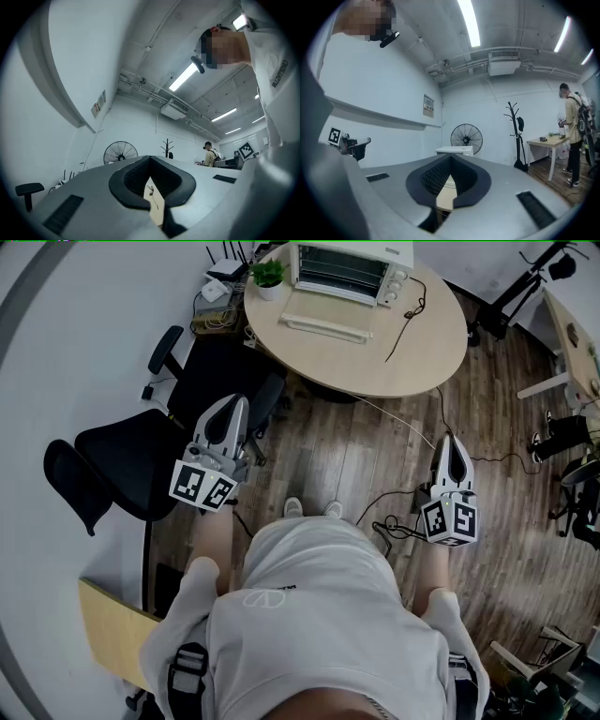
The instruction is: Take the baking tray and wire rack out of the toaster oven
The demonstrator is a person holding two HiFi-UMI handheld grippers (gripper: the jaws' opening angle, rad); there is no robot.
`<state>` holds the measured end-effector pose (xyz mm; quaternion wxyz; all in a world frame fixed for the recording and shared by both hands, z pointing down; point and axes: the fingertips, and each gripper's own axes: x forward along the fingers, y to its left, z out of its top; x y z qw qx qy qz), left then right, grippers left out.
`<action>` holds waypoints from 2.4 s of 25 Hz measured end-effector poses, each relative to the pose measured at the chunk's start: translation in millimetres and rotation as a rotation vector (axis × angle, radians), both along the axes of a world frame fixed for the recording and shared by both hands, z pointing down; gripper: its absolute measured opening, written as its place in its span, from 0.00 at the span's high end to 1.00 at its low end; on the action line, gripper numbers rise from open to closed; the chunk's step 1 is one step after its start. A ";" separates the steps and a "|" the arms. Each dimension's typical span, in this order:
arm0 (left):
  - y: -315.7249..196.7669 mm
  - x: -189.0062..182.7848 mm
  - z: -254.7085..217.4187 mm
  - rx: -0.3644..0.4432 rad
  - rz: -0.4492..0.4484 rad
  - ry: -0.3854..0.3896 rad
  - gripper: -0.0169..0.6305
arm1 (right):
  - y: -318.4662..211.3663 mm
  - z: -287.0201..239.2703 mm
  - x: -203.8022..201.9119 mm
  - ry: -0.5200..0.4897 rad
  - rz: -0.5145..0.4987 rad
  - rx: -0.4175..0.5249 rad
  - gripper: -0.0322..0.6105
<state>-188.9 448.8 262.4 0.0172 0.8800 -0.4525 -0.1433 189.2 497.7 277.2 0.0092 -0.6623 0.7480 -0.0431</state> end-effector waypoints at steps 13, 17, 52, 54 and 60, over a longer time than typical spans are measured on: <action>-12.1 -20.9 12.0 -0.018 0.052 0.038 0.97 | -12.2 -1.0 -26.5 -0.053 0.038 0.003 0.96; -15.9 -23.4 18.8 -0.020 0.093 0.049 0.97 | -17.8 2.0 -44.9 -0.022 0.042 0.006 0.96; -160.9 130.7 38.3 -0.095 0.070 0.027 0.97 | -207.8 58.1 37.3 -0.122 -0.167 -0.074 0.96; -163.5 138.7 39.6 -0.110 0.067 0.024 0.97 | -214.3 62.3 40.2 -0.133 -0.183 -0.082 0.96; -173.4 147.5 40.9 -0.131 0.056 0.003 0.97 | -228.3 74.0 35.6 -0.157 -0.226 -0.100 0.96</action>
